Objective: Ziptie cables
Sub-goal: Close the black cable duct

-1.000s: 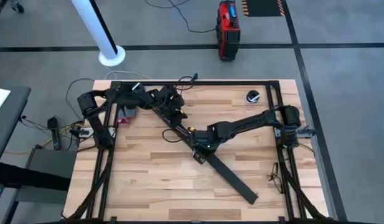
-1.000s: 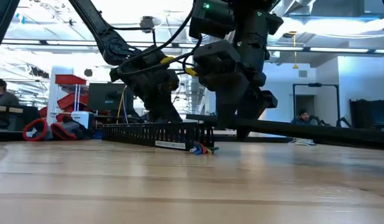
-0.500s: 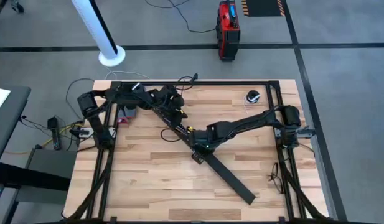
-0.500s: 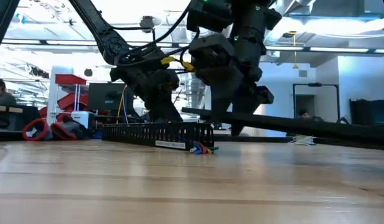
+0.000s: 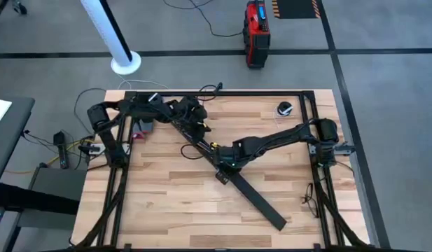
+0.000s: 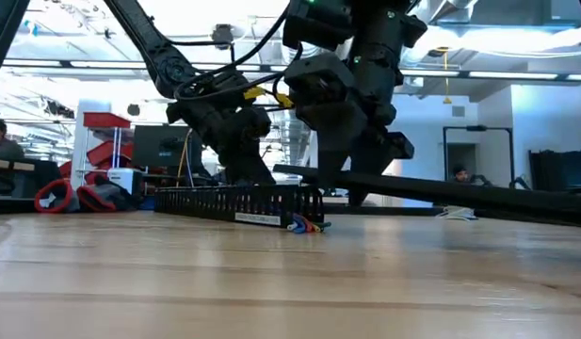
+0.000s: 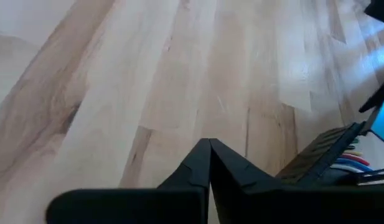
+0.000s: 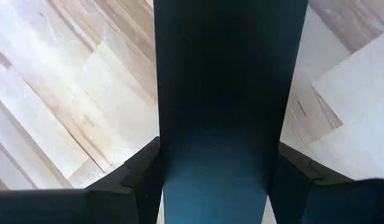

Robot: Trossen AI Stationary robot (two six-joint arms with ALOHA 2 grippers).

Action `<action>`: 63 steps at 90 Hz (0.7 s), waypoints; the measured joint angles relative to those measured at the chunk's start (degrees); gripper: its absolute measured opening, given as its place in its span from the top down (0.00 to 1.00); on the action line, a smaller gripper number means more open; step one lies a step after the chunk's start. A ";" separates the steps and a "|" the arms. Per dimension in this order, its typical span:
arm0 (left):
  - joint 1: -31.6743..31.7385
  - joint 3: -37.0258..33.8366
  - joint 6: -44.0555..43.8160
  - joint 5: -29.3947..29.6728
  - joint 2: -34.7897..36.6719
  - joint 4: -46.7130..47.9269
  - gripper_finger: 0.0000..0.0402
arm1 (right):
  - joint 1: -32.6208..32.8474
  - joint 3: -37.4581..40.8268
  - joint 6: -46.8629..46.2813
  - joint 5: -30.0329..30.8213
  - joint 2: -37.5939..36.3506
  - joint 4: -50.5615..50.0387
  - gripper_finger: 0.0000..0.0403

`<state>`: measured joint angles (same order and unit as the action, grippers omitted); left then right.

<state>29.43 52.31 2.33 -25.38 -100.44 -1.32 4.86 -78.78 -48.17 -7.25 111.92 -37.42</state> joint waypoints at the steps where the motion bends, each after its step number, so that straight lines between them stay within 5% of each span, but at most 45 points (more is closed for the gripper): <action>1: 0.00 0.00 0.00 0.06 0.00 0.00 1.00 | 0.00 0.00 0.00 0.00 0.18 0.05 0.51; 63: 0.00 -0.04 -0.15 1.51 0.00 -1.09 1.00 | 0.35 -2.94 -0.45 -2.89 4.57 -1.46 0.51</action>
<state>29.43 52.27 2.18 -23.86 -100.44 -2.41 5.21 -81.72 -48.62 -10.13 116.49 -38.89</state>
